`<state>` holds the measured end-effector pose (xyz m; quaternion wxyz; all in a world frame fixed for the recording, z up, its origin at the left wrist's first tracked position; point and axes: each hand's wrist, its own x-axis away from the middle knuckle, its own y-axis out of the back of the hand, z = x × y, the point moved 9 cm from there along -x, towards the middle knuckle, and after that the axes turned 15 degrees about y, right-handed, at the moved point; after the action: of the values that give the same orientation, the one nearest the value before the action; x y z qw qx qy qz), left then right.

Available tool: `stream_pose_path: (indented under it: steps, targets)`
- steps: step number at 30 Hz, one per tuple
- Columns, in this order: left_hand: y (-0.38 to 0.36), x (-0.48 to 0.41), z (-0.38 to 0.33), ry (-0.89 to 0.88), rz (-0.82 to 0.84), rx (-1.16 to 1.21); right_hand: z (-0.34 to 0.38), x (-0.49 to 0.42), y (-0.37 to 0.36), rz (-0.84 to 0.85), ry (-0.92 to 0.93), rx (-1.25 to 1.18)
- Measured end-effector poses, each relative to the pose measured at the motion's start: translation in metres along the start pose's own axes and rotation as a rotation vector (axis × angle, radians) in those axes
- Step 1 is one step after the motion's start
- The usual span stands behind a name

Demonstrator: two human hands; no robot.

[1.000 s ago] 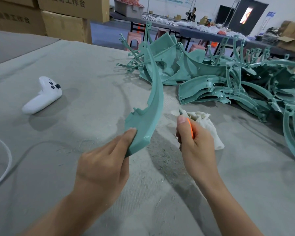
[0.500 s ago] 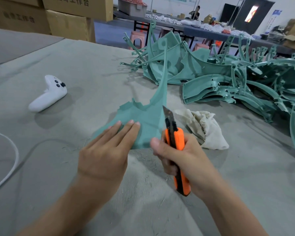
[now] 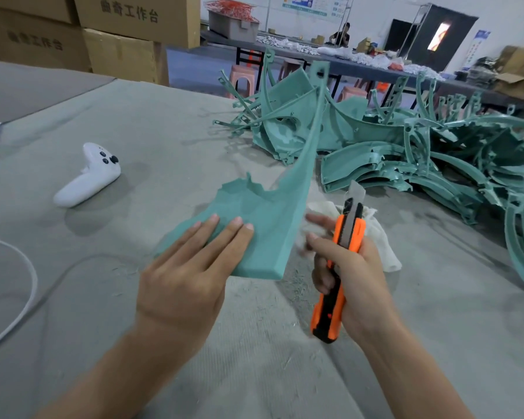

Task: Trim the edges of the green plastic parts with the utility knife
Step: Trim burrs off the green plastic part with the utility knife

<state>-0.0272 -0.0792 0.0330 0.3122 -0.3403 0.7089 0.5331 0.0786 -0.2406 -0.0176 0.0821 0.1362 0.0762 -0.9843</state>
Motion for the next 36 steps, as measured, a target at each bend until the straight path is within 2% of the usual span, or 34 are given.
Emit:
stream_pose_path:
  steps: [3,6,8,10,11,12,15,16,17,18,20,23,26,28,32,36]
  targets:
    - [0.001,0.003,-0.011,-0.115,-0.024,0.016,-0.001,0.000,-0.012,0.067,-0.030,-0.173]
    - [-0.004,0.005,-0.020,-0.218,0.011,0.034,-0.006,-0.001,-0.006,0.006,-0.040,-0.133]
    - [-0.004,0.002,-0.018,-0.148,0.000,0.041,-0.008,-0.002,0.001,-0.066,-0.032,-0.151]
    - [-0.008,-0.005,0.000,0.096,0.053,0.123,-0.006,-0.004,0.007,-0.147,-0.025,-0.232]
    - [-0.010,-0.007,0.011,0.239,0.103,0.260,-0.004,-0.005,0.008,-0.169,-0.011,-0.287]
    - [-0.015,-0.006,0.021,0.387,0.180,0.498,-0.002,-0.005,0.008,-0.180,-0.002,-0.348]
    - [-0.048,0.007,0.018,0.790,0.597,1.450,-0.003,-0.004,-0.002,-0.137,-0.013,-0.484]
    - [-0.055,0.014,0.008,0.847,0.727,1.608,-0.003,-0.002,-0.008,-0.100,-0.015,-0.481]
    - [-0.058,0.019,-0.003,0.811,0.813,1.632,-0.003,0.000,-0.014,-0.056,-0.008,-0.456]
    - [-0.059,0.022,-0.008,0.773,0.816,1.567,-0.002,0.003,-0.020,-0.013,0.002,-0.422]
    - [-0.057,0.025,-0.005,0.825,0.681,1.460,0.001,0.006,-0.028,0.051,0.034,-0.329]
    - [-0.059,0.027,0.008,0.995,0.537,1.530,0.007,0.006,-0.028,0.110,0.100,-0.090]
    - [-0.048,0.018,0.022,0.995,0.361,1.443,0.013,0.003,-0.019,0.089,0.147,0.153]
    - [-0.041,0.013,0.029,0.976,0.269,1.394,0.022,0.001,-0.012,0.059,0.240,0.320]
    - [-0.034,0.011,0.037,0.959,0.211,1.270,0.037,0.005,-0.009,0.040,0.433,0.613]
    - [-0.038,0.017,0.035,0.918,0.222,1.165,0.037,0.009,-0.017,0.084,0.491,0.828]
